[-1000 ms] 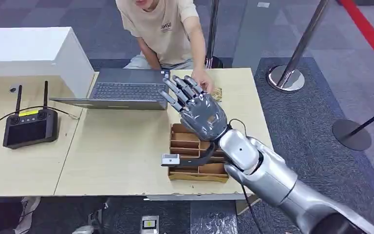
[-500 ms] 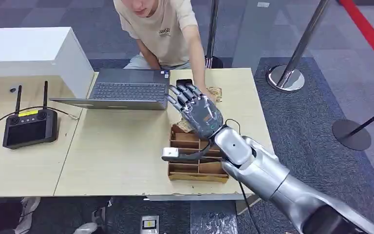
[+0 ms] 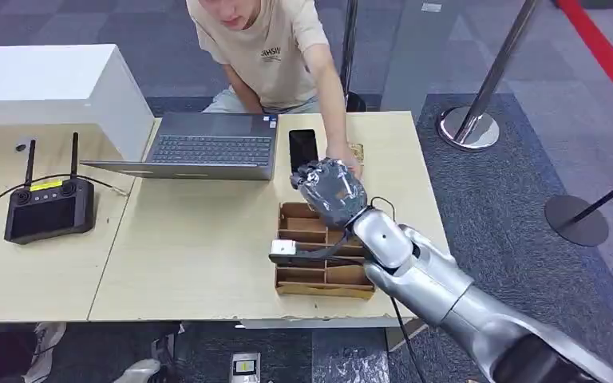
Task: Pass the card to the sensor for recognition and then transmit it.
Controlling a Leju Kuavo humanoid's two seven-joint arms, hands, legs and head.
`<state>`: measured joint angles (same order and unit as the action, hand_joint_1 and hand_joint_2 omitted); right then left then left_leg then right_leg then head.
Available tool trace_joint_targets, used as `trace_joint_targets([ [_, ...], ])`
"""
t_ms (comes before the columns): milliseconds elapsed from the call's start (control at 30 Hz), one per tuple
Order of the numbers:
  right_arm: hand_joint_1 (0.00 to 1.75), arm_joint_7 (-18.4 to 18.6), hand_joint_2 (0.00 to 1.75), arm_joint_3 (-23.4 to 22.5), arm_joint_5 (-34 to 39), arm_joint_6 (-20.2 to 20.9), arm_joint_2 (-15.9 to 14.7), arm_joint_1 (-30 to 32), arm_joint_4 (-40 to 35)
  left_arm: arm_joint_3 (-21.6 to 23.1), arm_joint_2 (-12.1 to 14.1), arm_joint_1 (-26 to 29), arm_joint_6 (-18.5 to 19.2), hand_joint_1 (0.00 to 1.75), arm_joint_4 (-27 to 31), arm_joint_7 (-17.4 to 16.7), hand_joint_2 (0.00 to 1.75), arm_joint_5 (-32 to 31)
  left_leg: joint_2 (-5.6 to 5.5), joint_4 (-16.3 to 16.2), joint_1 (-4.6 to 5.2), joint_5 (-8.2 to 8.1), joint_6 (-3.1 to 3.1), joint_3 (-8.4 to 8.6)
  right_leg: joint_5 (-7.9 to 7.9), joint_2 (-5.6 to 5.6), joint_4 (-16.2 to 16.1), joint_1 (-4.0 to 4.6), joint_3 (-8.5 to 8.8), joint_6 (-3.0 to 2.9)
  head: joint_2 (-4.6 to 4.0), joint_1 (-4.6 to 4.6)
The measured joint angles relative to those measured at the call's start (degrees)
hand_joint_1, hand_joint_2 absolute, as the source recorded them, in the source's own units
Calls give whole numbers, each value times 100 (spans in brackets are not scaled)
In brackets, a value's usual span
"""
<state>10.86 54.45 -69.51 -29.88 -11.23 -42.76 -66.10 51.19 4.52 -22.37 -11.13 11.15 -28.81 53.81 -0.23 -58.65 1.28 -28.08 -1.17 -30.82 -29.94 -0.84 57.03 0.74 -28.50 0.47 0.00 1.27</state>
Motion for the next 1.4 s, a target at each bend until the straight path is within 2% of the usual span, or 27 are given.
trace_joint_targets([
  [567, 175, -206, 175, 66, 291, -109, 131, 0, 173, 147, -2, -116, -22, 0, 0, -48, 0, 79, 1, 0, 0, 0, 0, 0, 0, 0, 0, 0, 0, 0, 0, 0],
  [600, 108, -208, 175, 72, 293, -118, 136, 0, 175, 149, 0, -119, -24, 0, 0, -48, 0, 81, 1, 0, 0, 0, 0, 0, 0, 0, 0, 0, 0, 0, 0, 0],
  [633, 0, -208, 175, 77, 293, -142, 138, 0, 186, 153, 0, -122, -24, 0, 0, -48, 0, 81, 1, 0, 0, 0, 0, 0, 0, 0, 0, 0, 0, 0, 0, 0],
  [800, 0, -206, 175, 79, 293, -293, 164, 2, 227, 192, -2, -132, -33, 0, 0, -37, 0, 96, 2, 0, 0, 0, 0, 0, 0, 1, 0, 0, 0, 0, 0, 0],
  [1400, 0, -206, 175, 79, 328, -286, 173, 3, 293, 284, -2, -146, -39, 0, 0, -17, 0, 125, 2, 0, 0, 0, 0, 0, 0, 1, 0, 0, -1, 0, 0, 0],
])
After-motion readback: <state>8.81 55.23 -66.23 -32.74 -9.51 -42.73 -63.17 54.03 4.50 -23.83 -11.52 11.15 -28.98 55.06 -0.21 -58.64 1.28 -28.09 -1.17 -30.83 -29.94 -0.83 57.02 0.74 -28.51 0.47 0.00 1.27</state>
